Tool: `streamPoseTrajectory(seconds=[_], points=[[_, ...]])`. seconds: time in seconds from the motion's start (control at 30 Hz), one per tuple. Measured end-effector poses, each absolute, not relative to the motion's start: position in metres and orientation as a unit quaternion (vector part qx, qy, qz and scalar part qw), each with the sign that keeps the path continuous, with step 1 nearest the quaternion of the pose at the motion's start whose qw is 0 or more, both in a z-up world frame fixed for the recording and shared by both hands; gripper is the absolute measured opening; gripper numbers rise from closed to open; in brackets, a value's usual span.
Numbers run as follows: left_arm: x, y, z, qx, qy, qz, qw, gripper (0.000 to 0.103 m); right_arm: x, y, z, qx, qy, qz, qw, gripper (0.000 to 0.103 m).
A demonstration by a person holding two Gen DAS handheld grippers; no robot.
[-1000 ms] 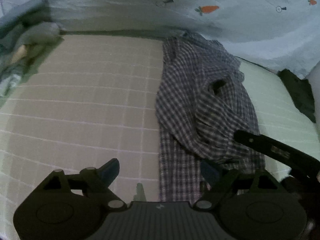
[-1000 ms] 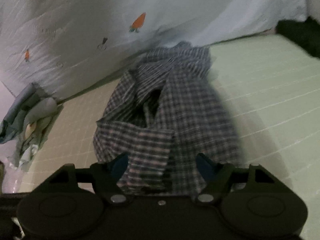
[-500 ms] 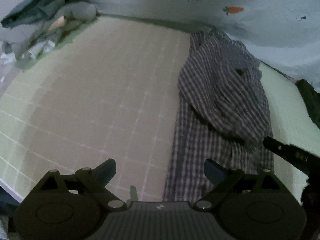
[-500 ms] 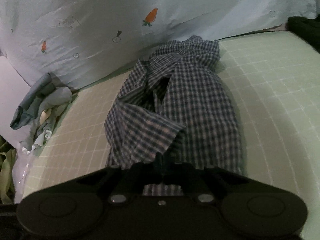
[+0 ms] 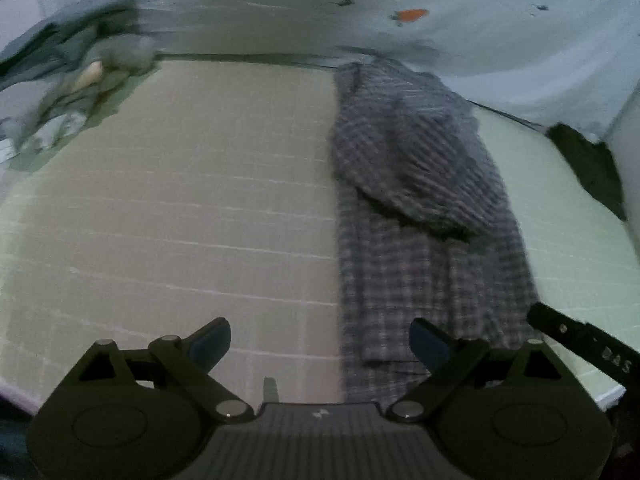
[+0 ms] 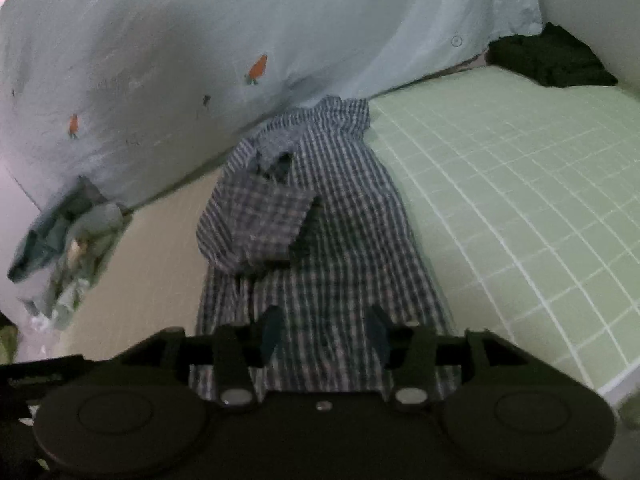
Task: Fold clothes
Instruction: 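Release the folded hem and press the shirt flat with both grippers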
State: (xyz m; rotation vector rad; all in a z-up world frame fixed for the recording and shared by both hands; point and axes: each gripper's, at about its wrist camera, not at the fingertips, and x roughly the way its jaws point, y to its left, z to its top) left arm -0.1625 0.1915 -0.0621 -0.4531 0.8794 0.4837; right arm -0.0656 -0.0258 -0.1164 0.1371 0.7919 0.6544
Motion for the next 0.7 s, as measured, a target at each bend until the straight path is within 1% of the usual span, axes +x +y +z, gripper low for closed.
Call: streamPoseTrajectory(seconds=[0.03,0.07,0.1,0.13,0.23,0.33,0.47,0.57,0.7], points=[[-0.165,0.194,-0.061,-0.22,0.414,0.234,0.852,0.098,-0.07,-0.028,-0.117,0.069,0.376,0.308,0.871,0.064],[-0.167,0.196,-0.06,-0.225,0.41,0.239,0.851,0.099,-0.075,-0.03,-0.117,0.072,0.374,0.304,0.873,0.086],[-0.168,0.197,-0.06,-0.233,0.406,0.239,0.851,0.099,-0.08,-0.032,-0.117,0.075,0.371,0.3,0.876,0.097],[-0.167,0.199,-0.061,-0.246,0.402,0.232,0.851,0.099,-0.082,-0.032,-0.117,0.074,0.366,0.3,0.878,0.103],[-0.164,0.198,-0.059,-0.271,0.387,0.218,0.854,0.099,-0.071,-0.023,-0.111,0.061,0.353,0.317,0.878,0.103],[-0.152,0.194,-0.054,-0.26,0.382,0.23,0.857,0.102,-0.053,-0.016,-0.108,0.07,0.351,0.324,0.876,0.103],[-0.132,0.195,-0.051,-0.25,0.389,0.249,0.851,0.102,-0.021,-0.002,-0.108,0.083,0.353,0.331,0.871,0.103],[-0.123,0.2,-0.052,-0.243,0.398,0.261,0.845,0.102,0.007,0.015,-0.116,0.092,0.371,0.335,0.862,0.103],[-0.13,0.211,-0.056,-0.257,0.401,0.273,0.836,0.102,0.031,0.04,-0.13,0.095,0.423,0.328,0.839,0.102]])
